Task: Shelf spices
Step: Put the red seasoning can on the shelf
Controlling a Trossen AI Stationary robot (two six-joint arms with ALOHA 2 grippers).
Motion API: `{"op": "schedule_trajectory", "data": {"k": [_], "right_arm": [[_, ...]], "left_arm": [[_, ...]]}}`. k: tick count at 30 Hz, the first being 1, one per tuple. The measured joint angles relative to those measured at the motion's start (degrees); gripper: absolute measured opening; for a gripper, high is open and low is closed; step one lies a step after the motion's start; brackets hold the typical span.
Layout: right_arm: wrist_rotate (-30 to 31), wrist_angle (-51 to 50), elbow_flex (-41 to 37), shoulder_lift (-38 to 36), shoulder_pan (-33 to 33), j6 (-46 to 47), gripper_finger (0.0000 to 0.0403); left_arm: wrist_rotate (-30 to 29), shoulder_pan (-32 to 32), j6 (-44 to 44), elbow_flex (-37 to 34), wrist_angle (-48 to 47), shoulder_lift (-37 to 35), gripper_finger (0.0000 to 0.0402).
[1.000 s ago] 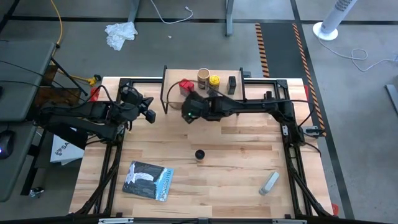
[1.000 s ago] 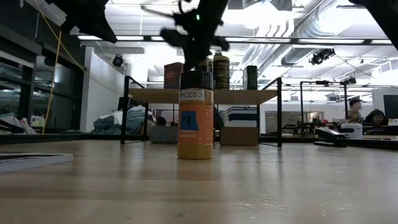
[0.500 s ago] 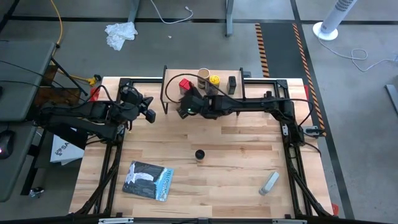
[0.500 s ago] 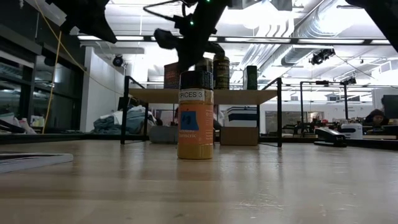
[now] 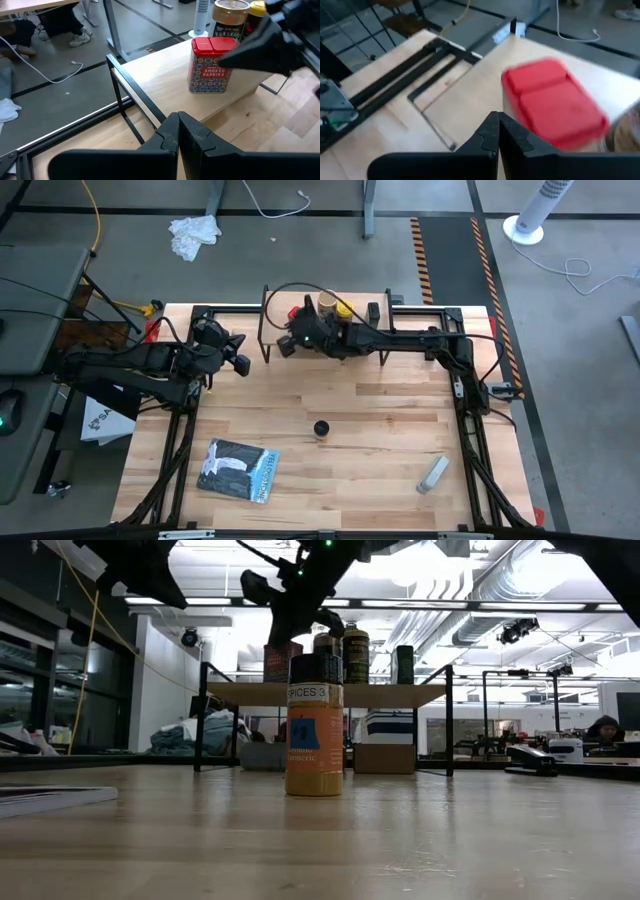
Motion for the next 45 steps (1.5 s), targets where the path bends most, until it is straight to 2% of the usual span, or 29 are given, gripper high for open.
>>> {"op": "schedule_trajectory", "data": {"k": [3, 8, 10, 12, 16, 24, 31, 40, 45], "right_arm": [[-0.4, 2.9, 0.0, 0.0, -0.7, -2.7, 0.0], [-10.3, 7.7, 0.0, -0.6, -0.6, -9.6, 0.0], [-12.1, 6.3, 0.0, -1.6, 0.4, -11.5, 0.0], [-10.3, 1.4, 0.1, -2.5, 1.7, -12.4, 0.0], [-0.7, -11.7, 0.0, -2.4, 4.2, -8.9, 0.0], [10.7, -14.9, 0.1, -0.1, 4.0, -2.3, 0.0], [10.7, -14.0, 0.1, 0.4, 1.9, 1.1, 0.0], [5.0, -6.1, 0.0, 0.4, 1.4, 0.4, 0.0], [4.7, -1.2, 0.0, 0.4, 0.9, 0.3, 0.0]], "left_arm": [[0.0, 0.0, 0.0, 0.0, 0.0, 0.0, 0.0], [-0.1, 0.0, 0.0, 0.0, -0.1, 0.0, 0.0], [-0.1, 0.0, 0.0, 0.0, -0.1, 0.0, 0.0], [-0.1, 0.0, 0.0, 0.0, -0.2, 0.0, 0.0], [-0.1, 0.0, 0.0, 0.0, -0.2, 0.0, 0.0], [-2.3, 0.0, 0.0, 0.0, -0.3, 0.0, 0.0], [-2.7, 0.0, 0.0, 0.0, -0.4, 0.0, 0.0], [-2.8, 0.0, 0.0, 0.0, -0.4, 0.0, 0.0], [-3.1, 0.0, 0.0, 0.0, -0.4, 0.0, 0.0]]}}
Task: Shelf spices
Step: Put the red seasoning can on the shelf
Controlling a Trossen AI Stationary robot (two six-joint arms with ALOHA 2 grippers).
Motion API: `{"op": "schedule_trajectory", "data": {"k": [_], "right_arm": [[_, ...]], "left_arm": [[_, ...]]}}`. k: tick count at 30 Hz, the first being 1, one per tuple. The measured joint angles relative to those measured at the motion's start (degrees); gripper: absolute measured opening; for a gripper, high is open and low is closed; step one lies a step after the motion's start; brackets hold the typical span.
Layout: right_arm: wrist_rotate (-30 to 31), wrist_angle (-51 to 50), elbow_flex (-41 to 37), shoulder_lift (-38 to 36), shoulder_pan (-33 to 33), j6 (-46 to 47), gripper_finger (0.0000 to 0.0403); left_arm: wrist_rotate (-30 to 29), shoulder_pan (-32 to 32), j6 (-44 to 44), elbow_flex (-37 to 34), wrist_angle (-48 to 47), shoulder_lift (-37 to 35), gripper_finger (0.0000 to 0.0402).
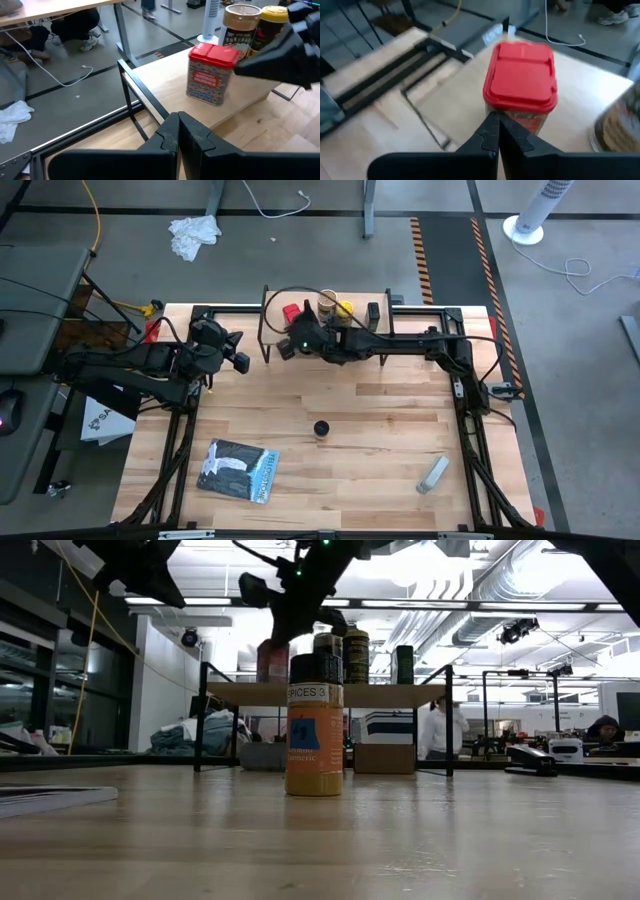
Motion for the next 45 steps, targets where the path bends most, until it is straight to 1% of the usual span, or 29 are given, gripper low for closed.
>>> {"op": "schedule_trajectory", "data": {"k": [3, 7, 12, 14, 17, 20, 23, 30, 33, 35, 36, 38, 41, 42, 43, 45], "right_arm": [[-2.2, 2.9, 0.0, 0.0, -1.3, 0.0, 0.0], [-5.2, 3.0, 0.0, -0.2, -1.7, -0.8, 0.0], [-11.2, 13.3, 0.0, -0.4, -0.2, -6.9, 0.0], [-10.1, 16.8, 0.0, 0.2, -0.3, -6.8, 0.0], [-5.8, 16.8, 0.0, 0.8, -2.0, -2.3, 0.0], [-6.5, 17.3, 0.0, 0.8, -4.1, 1.0, 0.0], [-8.3, 19.3, 0.0, 0.8, -5.4, 1.0, 0.0], [-17.0, 20.3, 0.0, 0.8, -7.0, 4.0, 0.0], [-18.1, 20.5, 0.0, 0.7, -6.6, 2.6, 0.0], [-20.7, 21.9, 0.0, 0.1, -6.0, 0.5, 0.0], [-21.9, 22.9, 0.0, -0.5, -5.6, -0.7, 0.0], [-22.7, 24.4, -0.1, -2.7, -4.9, -3.7, 0.0], [-21.8, 25.2, -0.1, -8.7, -4.3, -10.4, 0.0], [-20.8, 25.1, 0.0, -11.1, -4.1, -13.1, 0.0], [-19.6, 24.0, 0.0, -13.5, -3.9, -15.7, 0.0], [-16.6, 21.4, 0.0, -18.5, -3.2, -20.6, 0.0]], "left_arm": [[-0.4, 0.0, 0.0, 0.0, 0.0, 0.0, 0.0], [-0.5, 0.0, 0.0, 0.0, 0.0, 0.0, 0.0], [-0.5, 0.0, 0.0, 0.0, -0.1, 0.0, 0.0], [-1.0, 0.0, 0.0, 0.0, -0.1, 0.0, 0.0], [-1.2, 0.0, 0.0, 0.0, -0.1, 0.0, 0.0], [-1.2, 0.0, 0.0, 0.0, 0.1, 0.0, 0.0], [-1.2, 0.0, -0.3, 0.0, 0.1, 0.0, 0.0], [-1.2, 0.0, -0.6, 0.0, 0.1, 0.0, 0.0], [-1.2, 0.0, -0.6, 0.0, 0.5, 0.0, 0.0], [-1.2, 0.0, 0.1, 0.0, 2.3, 0.0, 0.0], [-1.2, 0.3, 1.9, 0.0, 3.8, 0.0, 0.0], [1.0, 2.8, 8.3, 0.4, 8.1, 0.1, 0.0], [9.1, 10.3, 19.9, 3.7, 15.7, 1.7, 0.0], [11.7, 13.5, 22.1, 5.2, 16.5, 3.2, 0.0], [14.7, 17.0, 23.5, 6.8, 16.7, 4.9, 0.0], [24.2, 24.7, 24.7, 10.1, 16.0, 9.6, 0.0]]}}
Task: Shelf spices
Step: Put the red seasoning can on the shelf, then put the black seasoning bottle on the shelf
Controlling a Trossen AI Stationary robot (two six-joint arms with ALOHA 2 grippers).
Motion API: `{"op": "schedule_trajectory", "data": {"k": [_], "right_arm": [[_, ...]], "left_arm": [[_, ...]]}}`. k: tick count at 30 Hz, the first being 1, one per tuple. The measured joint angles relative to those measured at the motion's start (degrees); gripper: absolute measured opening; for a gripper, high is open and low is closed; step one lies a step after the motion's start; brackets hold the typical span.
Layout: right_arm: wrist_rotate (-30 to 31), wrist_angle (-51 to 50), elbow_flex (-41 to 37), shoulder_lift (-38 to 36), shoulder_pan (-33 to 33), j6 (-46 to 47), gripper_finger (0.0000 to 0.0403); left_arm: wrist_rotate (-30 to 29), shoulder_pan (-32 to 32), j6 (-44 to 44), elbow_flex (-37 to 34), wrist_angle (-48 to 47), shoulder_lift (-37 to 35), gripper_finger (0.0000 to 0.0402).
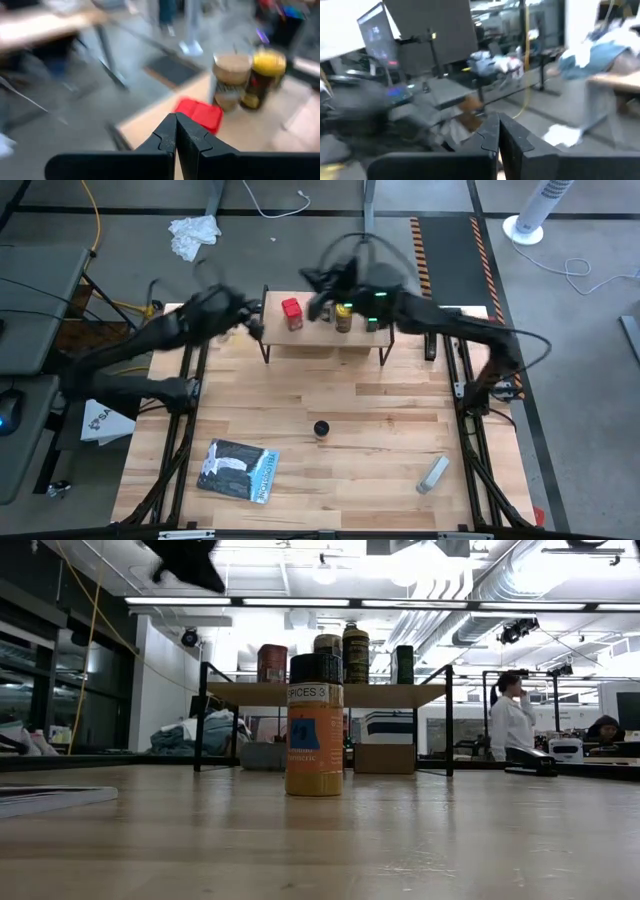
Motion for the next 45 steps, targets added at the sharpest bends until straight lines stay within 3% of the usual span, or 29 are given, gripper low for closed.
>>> {"op": "schedule_trajectory", "data": {"k": [3, 6, 14, 19, 24, 30, 33, 36, 38, 41, 45], "right_arm": [[3.1, -5.4, 0.0, -6.5, 1.4, -4.7, 0.0], [6.7, -11.8, 0.0, -11.7, 3.3, -5.8, 0.0], [15.8, -19.5, 0.0, -17.0, 8.6, -7.3, 0.0], [16.6, -19.6, 0.0, -17.2, 9.6, -7.3, 0.0], [16.7, -19.6, 0.0, -17.2, 9.6, -7.3, 0.0], [15.6, -19.9, 0.0, -17.2, 9.7, -9.5, 0.0], [8.3, -22.8, 0.0, -17.9, 10.4, -9.9, 0.0], [0.4, -29.7, 0.0, -18.3, 12.3, -4.0, 0.0], [-3.2, -36.9, 0.0, -17.6, 14.4, 0.0, 0.0], [-4.2, -46.6, -0.1, -15.4, 18.4, 3.4, 0.0003], [-4.4, -54.2, -0.1, -11.6, 22.6, 3.9, 0.004]], "left_arm": [[18.2, 8.6, -1.6, 4.2, -4.2, 9.2, 0.0], [25.7, 12.3, -2.7, 9.1, -10.2, 17.8, 0.0], [21.6, 12.6, 2.4, 14.8, -10.9, 26.9, 0.0], [21.8, 12.6, 2.4, 14.6, -12.0, 30.0, 0.0], [22.7, 11.1, 2.4, 14.6, -7.0, 30.5, 0.0], [21.3, 10.6, 4.5, 14.6, -8.0, 28.4, 0.0], [23.1, 11.1, 7.2, 14.6, -13.2, 22.7, 0.0], [31.0, 10.0, 7.8, 14.0, -17.5, 14.1, 0.0], [35.4, 6.4, 7.8, 11.6, -19.4, 7.7, 0.0], [37.1, -2.4, 6.3, 7.5, -21.6, 1.2, 0.0001], [32.5, -12.8, 2.2, 5.5, -25.9, -0.1, 0.0025]]}}
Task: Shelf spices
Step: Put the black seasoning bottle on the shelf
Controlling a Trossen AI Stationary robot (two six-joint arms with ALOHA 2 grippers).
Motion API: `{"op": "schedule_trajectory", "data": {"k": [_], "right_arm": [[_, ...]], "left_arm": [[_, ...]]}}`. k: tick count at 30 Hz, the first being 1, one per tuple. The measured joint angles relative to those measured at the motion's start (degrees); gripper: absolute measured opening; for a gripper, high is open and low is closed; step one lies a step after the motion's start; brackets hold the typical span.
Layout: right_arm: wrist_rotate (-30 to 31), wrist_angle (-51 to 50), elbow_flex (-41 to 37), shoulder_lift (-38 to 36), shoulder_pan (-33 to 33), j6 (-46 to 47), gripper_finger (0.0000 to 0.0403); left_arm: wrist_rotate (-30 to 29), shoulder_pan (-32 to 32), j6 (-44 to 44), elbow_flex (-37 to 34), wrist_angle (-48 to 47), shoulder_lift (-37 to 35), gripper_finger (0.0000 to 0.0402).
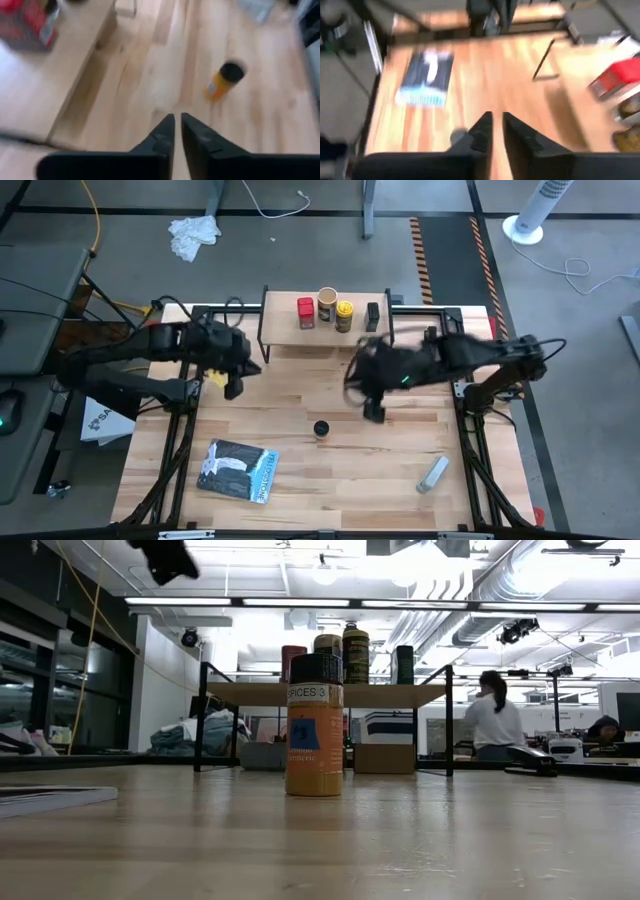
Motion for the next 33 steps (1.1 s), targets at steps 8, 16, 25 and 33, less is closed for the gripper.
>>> {"op": "schedule_trajectory", "data": {"k": [8, 16, 25, 33], "right_arm": [[1.4, 2.7, 0.0, 14.6, 2.2, -7.7, 0.0192], [0.6, 4.6, 0.0, 24.8, 2.7, 0.3, 0.0283], [-9.7, 3.4, 0.0, 25.5, 2.6, 15.1, 0.0287], [-7.0, 5.2, 0.0, 28.4, 2.7, 21.4, 0.0287]], "left_arm": [[-10.2, -4.2, -10.4, 0.0, -3.7, -1.8, 0.0144], [-10.1, -4.5, -17.5, 0.1, -5.2, -5.2, 0.0239], [-10.3, -4.5, -13.2, 0.1, -5.3, -6.4, 0.0266], [-9.2, -4.5, -7.6, 0.1, -5.6, -6.4, 0.0267]]}}
